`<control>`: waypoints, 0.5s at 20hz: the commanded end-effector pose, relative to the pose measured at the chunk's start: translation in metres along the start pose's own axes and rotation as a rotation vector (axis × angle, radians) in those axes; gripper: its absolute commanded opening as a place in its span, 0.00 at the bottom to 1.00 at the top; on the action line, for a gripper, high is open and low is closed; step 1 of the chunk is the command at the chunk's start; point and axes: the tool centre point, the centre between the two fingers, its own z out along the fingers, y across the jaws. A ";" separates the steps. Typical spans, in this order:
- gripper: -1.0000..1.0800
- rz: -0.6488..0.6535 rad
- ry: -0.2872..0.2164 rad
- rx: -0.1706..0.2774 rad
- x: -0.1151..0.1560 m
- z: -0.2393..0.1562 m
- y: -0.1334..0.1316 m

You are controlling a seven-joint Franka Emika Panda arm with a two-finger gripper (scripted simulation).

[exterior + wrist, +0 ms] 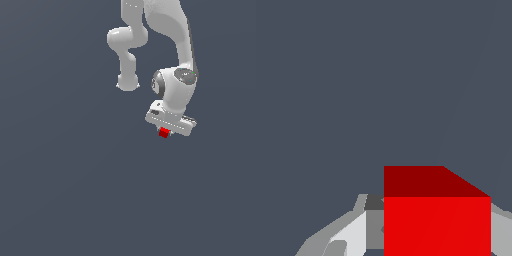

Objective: Stack the red cube on top of the green cube.

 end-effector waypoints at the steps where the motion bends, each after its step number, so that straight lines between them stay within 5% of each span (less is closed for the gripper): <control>1: 0.00 -0.001 0.000 0.000 -0.010 0.006 0.000; 10: 0.00 -0.001 0.000 0.000 -0.061 0.038 0.001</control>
